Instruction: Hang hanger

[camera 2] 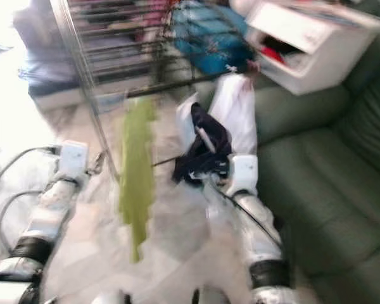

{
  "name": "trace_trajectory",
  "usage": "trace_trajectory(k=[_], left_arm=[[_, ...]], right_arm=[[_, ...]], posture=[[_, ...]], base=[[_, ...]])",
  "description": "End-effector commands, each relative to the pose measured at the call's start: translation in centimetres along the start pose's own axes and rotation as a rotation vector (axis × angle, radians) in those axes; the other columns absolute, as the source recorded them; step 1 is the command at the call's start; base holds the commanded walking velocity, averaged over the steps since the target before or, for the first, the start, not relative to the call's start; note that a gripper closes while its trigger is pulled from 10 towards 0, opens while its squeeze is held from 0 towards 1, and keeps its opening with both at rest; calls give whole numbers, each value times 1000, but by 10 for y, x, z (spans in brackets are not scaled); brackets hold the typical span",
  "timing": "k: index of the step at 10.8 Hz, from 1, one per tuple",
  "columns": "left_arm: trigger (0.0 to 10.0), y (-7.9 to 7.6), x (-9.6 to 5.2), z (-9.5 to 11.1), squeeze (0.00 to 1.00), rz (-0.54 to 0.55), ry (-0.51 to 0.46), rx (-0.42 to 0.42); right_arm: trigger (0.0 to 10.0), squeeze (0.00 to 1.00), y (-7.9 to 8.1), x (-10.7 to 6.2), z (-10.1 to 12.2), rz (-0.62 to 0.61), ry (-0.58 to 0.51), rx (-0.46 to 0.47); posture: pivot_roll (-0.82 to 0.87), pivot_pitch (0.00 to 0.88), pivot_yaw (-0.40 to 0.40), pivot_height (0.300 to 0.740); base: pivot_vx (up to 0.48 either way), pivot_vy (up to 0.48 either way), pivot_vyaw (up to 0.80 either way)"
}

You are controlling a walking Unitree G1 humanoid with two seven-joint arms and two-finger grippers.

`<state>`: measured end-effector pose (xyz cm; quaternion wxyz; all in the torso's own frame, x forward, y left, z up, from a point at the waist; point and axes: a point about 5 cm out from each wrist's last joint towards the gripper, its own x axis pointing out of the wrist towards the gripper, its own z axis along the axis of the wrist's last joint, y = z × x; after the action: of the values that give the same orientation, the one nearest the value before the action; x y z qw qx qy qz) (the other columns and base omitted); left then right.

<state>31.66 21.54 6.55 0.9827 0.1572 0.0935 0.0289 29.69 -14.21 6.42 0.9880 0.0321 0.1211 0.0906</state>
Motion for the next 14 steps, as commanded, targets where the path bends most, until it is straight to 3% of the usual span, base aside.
trace_trajectory(k=[1,3,5,9,14], left_arm=[[10000,-7,2,7,0,-17,-24,-5],[10000,-7,2,7,0,-17,-24,-5],[10000,-21,-10,11,0,-58,-119,-15],[10000,-23,-11,14,0,-62,-127,-20],[10000,-22,-10,15,0,-59,-132,-21]], right_arm=[[10000,0,-6,1,11,-9,-44,-13],[10000,0,-6,1,11,-9,-44,-13],[10000,0,0,2,6,-93,-27,113],[10000,0,-3,2,6,-115,-30,122],[10000,0,-7,2,10,-124,-50,102]], posture=[[-74,32,-26,740],[-74,32,-26,740],[-68,48,-27,740],[-68,48,-24,740],[-69,46,-23,740]], base=[[0,476,0],[0,476,0],[0,-156,0],[0,-379,0],[0,0,0]])
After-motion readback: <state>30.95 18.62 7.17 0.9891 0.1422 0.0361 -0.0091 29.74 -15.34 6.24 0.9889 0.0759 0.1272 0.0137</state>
